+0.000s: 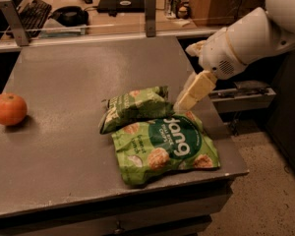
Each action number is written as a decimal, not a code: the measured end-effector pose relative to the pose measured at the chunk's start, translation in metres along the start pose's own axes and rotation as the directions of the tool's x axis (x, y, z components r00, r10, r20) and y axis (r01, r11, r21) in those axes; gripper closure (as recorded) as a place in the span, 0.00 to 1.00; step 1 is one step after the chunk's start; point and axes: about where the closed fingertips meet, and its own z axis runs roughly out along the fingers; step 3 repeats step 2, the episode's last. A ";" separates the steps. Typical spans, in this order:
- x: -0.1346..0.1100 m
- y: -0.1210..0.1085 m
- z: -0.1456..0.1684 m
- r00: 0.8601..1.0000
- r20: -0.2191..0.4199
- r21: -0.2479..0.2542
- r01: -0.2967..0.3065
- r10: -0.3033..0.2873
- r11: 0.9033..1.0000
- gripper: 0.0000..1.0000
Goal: Move green jalapeno chip bag near green rice chip bag
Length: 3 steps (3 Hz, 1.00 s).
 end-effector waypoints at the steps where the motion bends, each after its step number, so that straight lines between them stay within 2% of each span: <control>1: 0.031 -0.037 -0.041 0.998 0.046 0.094 -0.056 0.052 0.994 0.00; 3: 0.027 -0.038 -0.042 0.998 0.049 0.096 -0.050 0.046 0.994 0.00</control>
Offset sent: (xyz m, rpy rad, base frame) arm 0.0184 -0.0494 0.0135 0.0441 -0.0402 -0.0817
